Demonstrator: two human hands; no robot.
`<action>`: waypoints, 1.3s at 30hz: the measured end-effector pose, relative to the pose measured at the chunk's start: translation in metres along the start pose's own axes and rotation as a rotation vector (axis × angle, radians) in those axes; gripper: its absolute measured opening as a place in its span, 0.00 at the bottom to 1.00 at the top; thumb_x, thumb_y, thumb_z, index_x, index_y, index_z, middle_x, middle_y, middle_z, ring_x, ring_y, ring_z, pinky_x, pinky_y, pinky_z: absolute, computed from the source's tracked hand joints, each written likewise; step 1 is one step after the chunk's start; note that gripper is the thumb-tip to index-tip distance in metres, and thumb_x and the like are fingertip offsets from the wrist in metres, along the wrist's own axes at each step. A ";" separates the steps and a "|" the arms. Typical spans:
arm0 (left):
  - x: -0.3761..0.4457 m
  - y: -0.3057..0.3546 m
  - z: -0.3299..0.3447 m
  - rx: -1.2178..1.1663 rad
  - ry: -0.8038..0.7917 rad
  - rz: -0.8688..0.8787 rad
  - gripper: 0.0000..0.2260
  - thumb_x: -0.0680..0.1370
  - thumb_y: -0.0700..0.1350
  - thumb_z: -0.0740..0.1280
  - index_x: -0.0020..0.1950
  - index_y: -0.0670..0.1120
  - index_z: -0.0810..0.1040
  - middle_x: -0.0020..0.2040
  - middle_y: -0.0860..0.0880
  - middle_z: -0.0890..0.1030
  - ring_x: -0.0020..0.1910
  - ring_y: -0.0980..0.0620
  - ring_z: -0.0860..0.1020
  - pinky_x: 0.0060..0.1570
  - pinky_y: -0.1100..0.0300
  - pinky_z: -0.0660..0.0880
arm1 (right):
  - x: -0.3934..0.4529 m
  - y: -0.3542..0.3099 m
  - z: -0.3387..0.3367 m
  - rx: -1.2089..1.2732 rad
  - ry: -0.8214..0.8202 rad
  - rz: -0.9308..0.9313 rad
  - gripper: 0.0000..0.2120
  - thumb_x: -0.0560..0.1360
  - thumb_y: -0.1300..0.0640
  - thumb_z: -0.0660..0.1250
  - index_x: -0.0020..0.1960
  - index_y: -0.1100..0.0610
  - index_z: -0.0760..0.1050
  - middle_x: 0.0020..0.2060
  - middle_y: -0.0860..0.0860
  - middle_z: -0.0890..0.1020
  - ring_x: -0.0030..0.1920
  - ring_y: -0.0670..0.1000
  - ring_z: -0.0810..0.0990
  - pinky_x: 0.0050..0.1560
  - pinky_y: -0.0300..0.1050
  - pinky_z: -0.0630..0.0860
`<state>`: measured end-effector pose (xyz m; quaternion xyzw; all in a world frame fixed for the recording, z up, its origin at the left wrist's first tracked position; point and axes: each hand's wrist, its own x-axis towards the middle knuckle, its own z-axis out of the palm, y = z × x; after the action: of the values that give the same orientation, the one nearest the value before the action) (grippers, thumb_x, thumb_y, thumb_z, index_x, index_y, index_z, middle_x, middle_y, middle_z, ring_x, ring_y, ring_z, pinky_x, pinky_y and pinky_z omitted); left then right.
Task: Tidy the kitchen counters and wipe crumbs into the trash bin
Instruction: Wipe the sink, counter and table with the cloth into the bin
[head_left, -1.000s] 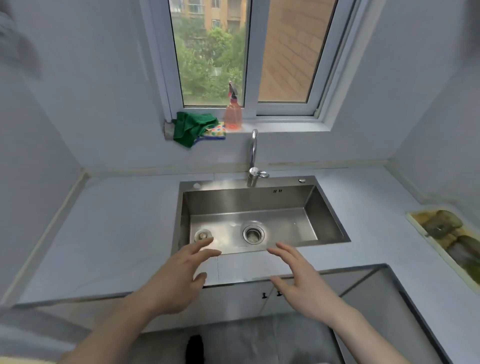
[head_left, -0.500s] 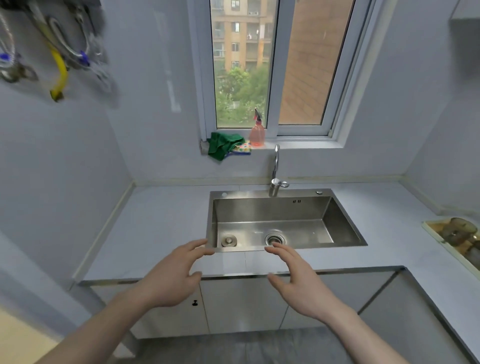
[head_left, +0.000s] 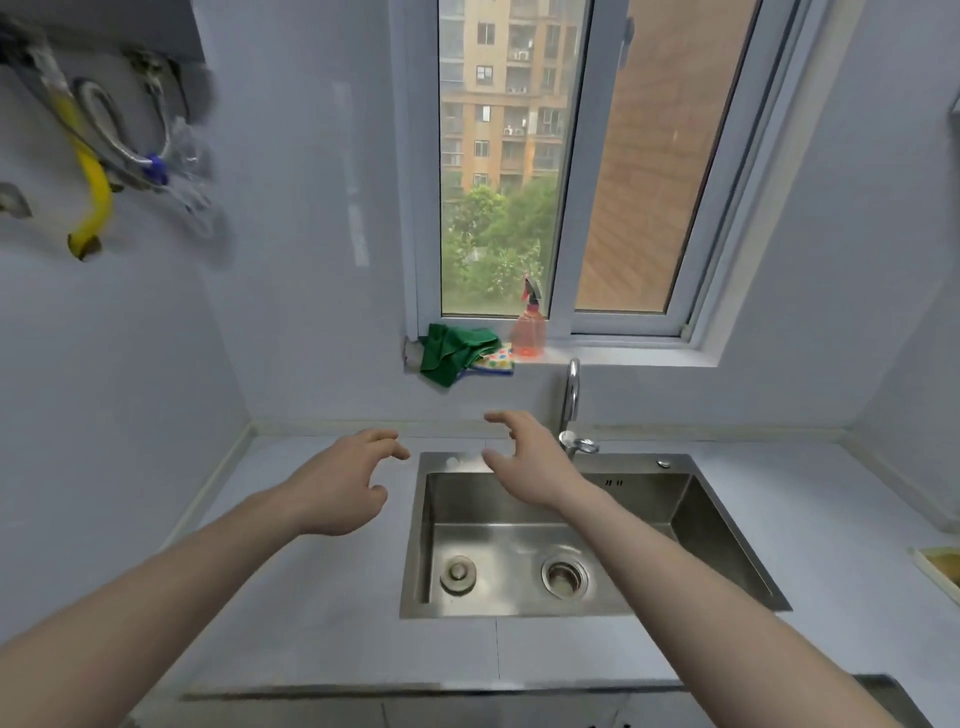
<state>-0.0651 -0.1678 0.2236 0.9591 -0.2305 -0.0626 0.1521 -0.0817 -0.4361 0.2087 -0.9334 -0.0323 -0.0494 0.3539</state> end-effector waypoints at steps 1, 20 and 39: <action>0.023 -0.008 -0.003 0.004 0.008 -0.021 0.23 0.78 0.44 0.63 0.72 0.60 0.69 0.79 0.59 0.60 0.71 0.53 0.68 0.67 0.57 0.68 | 0.040 0.005 -0.003 -0.017 0.001 0.005 0.25 0.79 0.52 0.66 0.76 0.51 0.67 0.74 0.49 0.69 0.73 0.51 0.69 0.72 0.48 0.67; 0.283 -0.126 -0.001 0.012 0.048 -0.155 0.22 0.79 0.47 0.61 0.74 0.59 0.68 0.77 0.62 0.60 0.75 0.60 0.61 0.71 0.66 0.58 | 0.494 0.112 0.071 -0.446 -0.198 0.165 0.34 0.76 0.35 0.67 0.73 0.55 0.69 0.67 0.55 0.76 0.70 0.60 0.72 0.67 0.58 0.72; 0.099 -0.110 -0.011 0.000 0.153 -0.169 0.21 0.78 0.48 0.62 0.71 0.60 0.70 0.76 0.62 0.64 0.75 0.58 0.62 0.73 0.57 0.64 | 0.310 0.030 0.019 0.147 0.422 -0.173 0.20 0.80 0.57 0.63 0.70 0.44 0.75 0.54 0.45 0.84 0.53 0.49 0.82 0.54 0.47 0.80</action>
<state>0.0714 -0.1176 0.1942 0.9770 -0.1366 -0.0017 0.1636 0.2308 -0.4386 0.2105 -0.8679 -0.0410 -0.2708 0.4145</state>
